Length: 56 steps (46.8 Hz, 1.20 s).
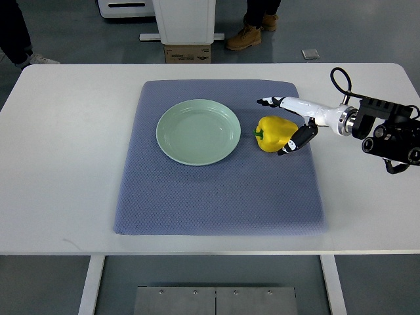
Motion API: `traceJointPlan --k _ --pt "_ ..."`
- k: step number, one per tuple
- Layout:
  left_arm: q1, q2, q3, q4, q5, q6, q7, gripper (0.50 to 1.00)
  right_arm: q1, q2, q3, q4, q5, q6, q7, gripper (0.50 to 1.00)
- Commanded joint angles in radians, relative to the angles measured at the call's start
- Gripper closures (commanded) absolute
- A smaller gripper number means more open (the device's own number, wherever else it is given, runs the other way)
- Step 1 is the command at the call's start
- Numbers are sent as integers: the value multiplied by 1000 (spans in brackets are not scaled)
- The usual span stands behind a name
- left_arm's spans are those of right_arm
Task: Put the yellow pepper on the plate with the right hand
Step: 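Close the right hand fingers around the yellow pepper, then carry the held pepper with the right hand onto the green plate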
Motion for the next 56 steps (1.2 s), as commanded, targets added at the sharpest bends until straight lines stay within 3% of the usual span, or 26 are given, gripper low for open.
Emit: traceJointPlan --k 1,3,9,14,17,22,39,56 --pt "0 0 0 0 0 0 0 500 -2 15 -17 -10 1 -21 0 523" --pt "0 0 0 0 0 0 0 500 -2 23 -23 -18 3 -28 0 552" --pt "0 0 0 0 0 0 0 500 -12 31 -26 -21 4 -31 -5 576" --pt "-1 0 1 0 0 0 0 500 -13 37 -28 -29 4 -36 -15 645" --pt "-1 0 0 0 0 0 0 500 -13 39 -34 -30 6 -39 -15 751" --pt "0 0 0 0 0 0 0 500 -15 42 -37 -41 7 -39 -15 1000" --pt "0 0 0 0 0 0 0 500 -1 57 -23 -35 24 -74 -15 1000" --pt "0 0 1 0 0 0 0 500 114 193 -22 -30 121 -70 -17 1000"
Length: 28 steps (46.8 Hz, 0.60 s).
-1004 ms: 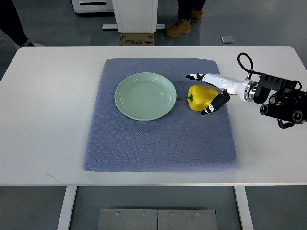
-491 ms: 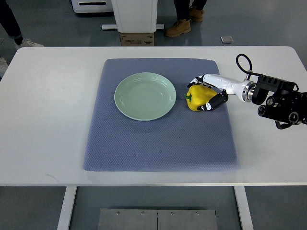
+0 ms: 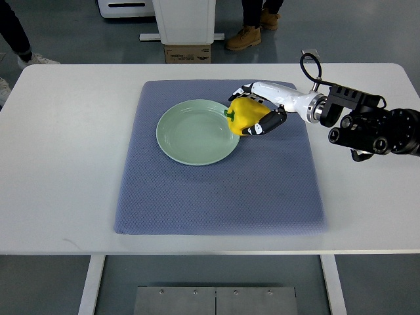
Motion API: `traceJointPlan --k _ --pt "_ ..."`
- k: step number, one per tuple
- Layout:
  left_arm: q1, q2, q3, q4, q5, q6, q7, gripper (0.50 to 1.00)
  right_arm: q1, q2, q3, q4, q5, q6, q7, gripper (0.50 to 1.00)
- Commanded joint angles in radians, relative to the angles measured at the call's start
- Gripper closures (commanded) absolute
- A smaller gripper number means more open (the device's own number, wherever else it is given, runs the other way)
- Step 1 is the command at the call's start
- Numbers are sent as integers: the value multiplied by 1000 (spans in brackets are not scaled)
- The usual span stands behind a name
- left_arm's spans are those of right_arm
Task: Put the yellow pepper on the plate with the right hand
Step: 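Carry the held pepper with the right hand onto the green plate, then open the right hand fingers to release the pepper on the plate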
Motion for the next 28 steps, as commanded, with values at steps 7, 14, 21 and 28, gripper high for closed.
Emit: traceJointPlan --k 7,14,21,28 --pt "-1 0 0 0 0 0 0 500 29 117 -2 -8 62 3 -3 1000" --pt "1 0 0 0 0 0 0 500 14 183 -8 -32 67 1 -12 1000" --pt "-1 0 1 0 0 0 0 500 -20 183 -10 -66 67 1 -28 1000" --pt "1 0 0 0 0 0 0 500 -38 183 -8 -66 72 -2 -21 828"
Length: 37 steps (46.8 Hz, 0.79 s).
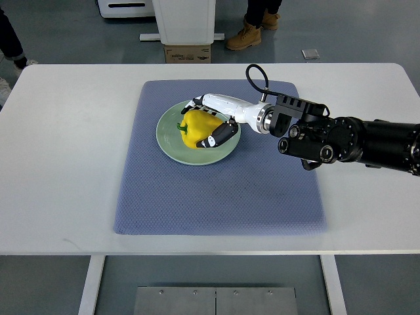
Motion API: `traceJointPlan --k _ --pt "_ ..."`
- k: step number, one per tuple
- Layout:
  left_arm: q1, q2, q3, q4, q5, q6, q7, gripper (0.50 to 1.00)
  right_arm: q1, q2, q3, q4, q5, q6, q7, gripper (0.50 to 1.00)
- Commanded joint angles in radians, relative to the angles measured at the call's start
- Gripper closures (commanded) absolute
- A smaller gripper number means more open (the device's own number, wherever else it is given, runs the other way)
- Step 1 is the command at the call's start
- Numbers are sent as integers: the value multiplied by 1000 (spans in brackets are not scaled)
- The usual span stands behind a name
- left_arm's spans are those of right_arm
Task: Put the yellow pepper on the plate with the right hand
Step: 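Open the right hand fingers to release the pepper on the plate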
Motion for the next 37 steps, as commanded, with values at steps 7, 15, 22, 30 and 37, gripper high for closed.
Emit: traceJointPlan --k 7,15,22,30,37 --pt "1 0 0 0 0 0 0 500 -14 0 4 0 5 -5 4 500" --pt "1 0 0 0 0 0 0 500 -20 0 8 0 3 -5 4 500" --pt "-1 0 0 0 0 0 0 500 -24 0 47 -15 5 -16 5 500" --pt "1 0 0 0 0 0 0 500 -112 0 243 -89 9 -14 4 500" --pt "-1 0 0 0 0 0 0 500 -196 0 503 -106 9 -14 1 500"
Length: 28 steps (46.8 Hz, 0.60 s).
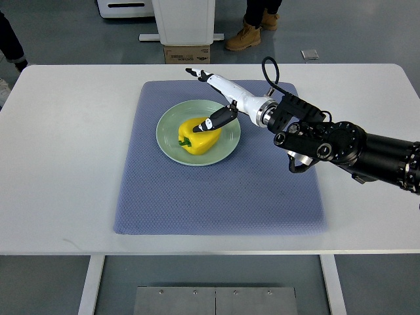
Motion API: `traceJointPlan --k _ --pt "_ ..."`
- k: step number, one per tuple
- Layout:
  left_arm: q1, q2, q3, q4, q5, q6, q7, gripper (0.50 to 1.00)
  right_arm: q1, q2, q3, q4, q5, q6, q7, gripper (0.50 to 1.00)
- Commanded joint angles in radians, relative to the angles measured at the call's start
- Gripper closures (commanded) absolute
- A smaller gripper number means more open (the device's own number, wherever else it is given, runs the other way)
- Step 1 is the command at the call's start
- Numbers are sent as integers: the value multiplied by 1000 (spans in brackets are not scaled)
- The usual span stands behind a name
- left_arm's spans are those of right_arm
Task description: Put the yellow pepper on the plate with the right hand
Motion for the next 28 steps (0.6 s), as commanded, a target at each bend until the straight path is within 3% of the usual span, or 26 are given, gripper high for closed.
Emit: traceJointPlan --k 1,19,28 --pt "-1 0 0 0 0 0 0 500 -36 0 141 -2 0 0 -2 500" --pt "-1 0 0 0 0 0 0 500 -213 -40 511 0 84 20 4 500" --pt "-1 0 1 0 0 0 0 500 -299 -75 682 1 158 103 -4 500"
